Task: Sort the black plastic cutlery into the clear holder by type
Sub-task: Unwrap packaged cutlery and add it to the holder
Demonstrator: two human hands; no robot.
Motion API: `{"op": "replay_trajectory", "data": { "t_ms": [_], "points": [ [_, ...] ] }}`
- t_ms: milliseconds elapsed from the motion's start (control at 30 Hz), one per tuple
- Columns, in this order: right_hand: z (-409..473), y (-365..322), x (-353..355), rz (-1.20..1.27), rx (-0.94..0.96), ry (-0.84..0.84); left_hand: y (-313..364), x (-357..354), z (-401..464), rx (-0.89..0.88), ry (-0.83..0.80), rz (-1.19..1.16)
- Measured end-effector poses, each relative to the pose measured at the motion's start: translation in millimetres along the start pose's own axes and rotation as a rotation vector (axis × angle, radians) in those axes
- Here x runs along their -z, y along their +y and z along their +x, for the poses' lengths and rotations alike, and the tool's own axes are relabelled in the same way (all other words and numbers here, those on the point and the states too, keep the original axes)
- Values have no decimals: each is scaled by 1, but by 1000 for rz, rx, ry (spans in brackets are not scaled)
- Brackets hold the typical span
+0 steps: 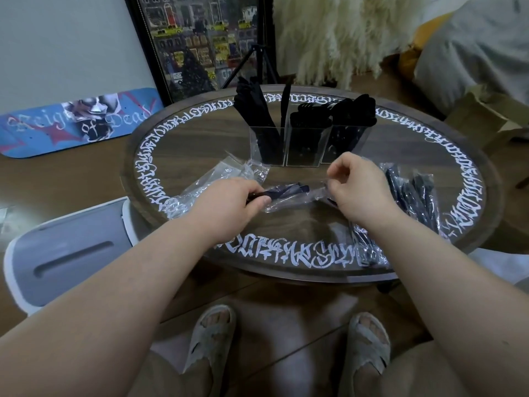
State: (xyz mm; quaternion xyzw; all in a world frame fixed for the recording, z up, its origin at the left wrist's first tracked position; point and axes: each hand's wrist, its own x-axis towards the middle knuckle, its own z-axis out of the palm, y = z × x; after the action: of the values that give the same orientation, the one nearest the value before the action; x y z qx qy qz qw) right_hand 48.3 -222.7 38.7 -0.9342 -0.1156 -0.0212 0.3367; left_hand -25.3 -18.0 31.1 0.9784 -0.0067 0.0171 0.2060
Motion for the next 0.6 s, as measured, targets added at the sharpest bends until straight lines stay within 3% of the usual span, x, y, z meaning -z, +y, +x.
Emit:
{"op": "replay_trajectory", "data": {
  "t_ms": [100, 200, 267, 333, 467, 600],
  "points": [
    [-8, -11, 4, 36, 198, 213, -1, 0, 2, 17, -5, 29],
    [-20, -22, 1, 73, 338, 66, -1, -1, 3, 31, -6, 49],
    [-22, -19, -7, -58, 287, -95, 1, -2, 3, 35, 0, 48],
    [-19, -13, -10, -110, 184, -143, 3, -1, 3, 33, 14, 27],
    [-11, -9, -5, 47, 44, -82, 6, 2, 1, 4, 31, -12],
    [-13, -10, -5, 175, 29, -200, 9, 2, 1, -21, 1, -28]
  ]
}}
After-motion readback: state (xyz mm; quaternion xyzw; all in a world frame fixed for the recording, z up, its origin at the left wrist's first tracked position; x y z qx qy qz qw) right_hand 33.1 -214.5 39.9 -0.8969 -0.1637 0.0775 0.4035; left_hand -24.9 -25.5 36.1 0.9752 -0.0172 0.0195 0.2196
